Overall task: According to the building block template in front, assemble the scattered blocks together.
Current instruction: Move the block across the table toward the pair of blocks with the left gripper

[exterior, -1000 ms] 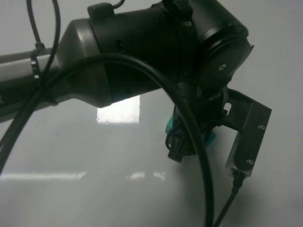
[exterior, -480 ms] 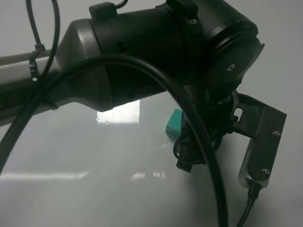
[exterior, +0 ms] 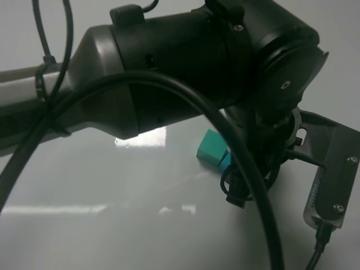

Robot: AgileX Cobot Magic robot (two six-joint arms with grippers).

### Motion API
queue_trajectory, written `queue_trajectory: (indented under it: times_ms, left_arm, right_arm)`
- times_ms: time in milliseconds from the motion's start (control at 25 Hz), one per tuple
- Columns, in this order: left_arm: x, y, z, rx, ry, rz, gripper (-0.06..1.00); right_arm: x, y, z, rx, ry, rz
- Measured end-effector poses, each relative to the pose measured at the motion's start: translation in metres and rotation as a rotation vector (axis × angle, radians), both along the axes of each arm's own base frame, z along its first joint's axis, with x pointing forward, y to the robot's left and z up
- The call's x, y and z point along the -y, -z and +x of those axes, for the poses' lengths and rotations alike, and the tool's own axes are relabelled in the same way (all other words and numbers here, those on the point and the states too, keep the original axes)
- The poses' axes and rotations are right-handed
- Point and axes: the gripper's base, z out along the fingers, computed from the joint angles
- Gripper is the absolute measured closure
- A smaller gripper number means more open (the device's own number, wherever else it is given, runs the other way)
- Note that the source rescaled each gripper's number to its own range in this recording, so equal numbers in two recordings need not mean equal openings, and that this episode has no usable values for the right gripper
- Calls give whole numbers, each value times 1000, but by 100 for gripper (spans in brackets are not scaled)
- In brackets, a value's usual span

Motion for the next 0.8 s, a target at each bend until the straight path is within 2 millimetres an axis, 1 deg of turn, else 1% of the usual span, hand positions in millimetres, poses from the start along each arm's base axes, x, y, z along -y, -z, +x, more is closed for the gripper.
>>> queue_trajectory:
  times_ms: [160, 560, 800]
  left_arm:
    - [4, 3, 2, 15, 10, -15, 15]
    - [2, 3, 4, 35, -1, 14, 17]
    - [1, 2, 7, 80, -2, 23, 17]
  right_arm:
    - [0, 0, 0, 0, 0, 0]
    - [0, 0, 0, 0, 0, 0]
    - [0, 0, 0, 0, 0, 0]
